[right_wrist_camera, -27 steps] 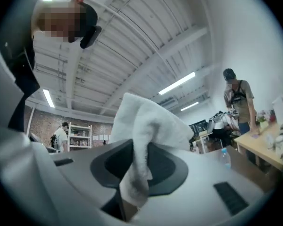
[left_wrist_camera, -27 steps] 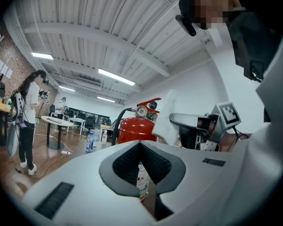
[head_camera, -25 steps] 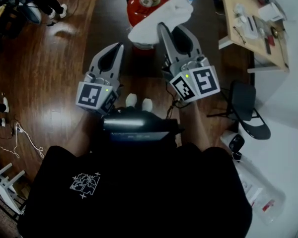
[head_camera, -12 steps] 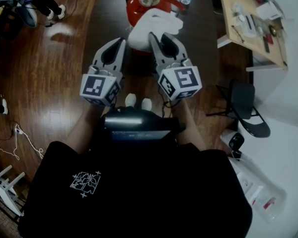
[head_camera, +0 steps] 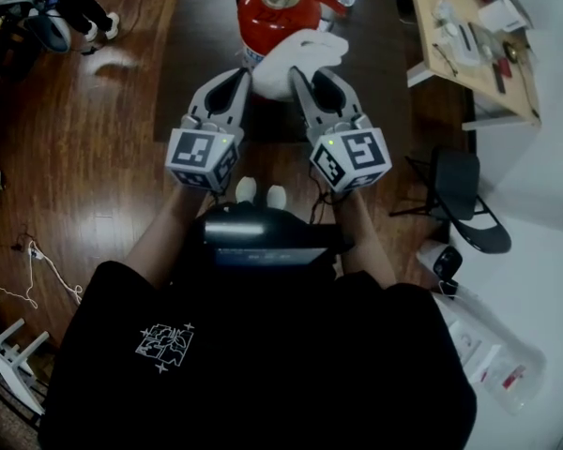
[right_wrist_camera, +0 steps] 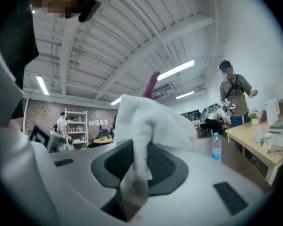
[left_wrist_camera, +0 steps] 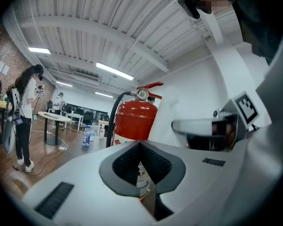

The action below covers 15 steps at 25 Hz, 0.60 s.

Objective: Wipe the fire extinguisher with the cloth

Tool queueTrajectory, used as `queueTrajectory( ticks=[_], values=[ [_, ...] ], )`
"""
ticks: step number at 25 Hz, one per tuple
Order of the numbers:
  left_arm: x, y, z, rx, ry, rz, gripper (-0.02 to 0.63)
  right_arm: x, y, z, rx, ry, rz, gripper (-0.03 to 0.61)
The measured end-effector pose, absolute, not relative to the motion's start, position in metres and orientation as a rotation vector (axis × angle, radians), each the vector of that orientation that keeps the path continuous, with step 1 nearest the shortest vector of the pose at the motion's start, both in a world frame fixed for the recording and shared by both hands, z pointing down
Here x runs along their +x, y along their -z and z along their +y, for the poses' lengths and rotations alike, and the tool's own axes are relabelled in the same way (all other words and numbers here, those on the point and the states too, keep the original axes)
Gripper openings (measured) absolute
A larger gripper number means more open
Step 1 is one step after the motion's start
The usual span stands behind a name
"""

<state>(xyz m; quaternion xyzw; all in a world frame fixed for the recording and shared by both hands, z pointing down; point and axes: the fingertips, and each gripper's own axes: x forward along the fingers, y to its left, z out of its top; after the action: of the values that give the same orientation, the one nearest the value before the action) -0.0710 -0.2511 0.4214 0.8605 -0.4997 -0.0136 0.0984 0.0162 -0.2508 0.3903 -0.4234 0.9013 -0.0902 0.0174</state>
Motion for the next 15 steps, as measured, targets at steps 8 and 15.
queueTrajectory(
  ticks=[8, 15],
  values=[
    [-0.078, -0.419, -0.243, 2.538, 0.063, -1.476, 0.0, -0.022, -0.285, -0.263, -1.281, 0.074, 2.751, 0.104],
    [-0.11, -0.417, -0.227, 2.505, 0.067, -1.506, 0.0, -0.052, -0.314, -0.276, -1.396, 0.182, 2.723, 0.103]
  ],
)
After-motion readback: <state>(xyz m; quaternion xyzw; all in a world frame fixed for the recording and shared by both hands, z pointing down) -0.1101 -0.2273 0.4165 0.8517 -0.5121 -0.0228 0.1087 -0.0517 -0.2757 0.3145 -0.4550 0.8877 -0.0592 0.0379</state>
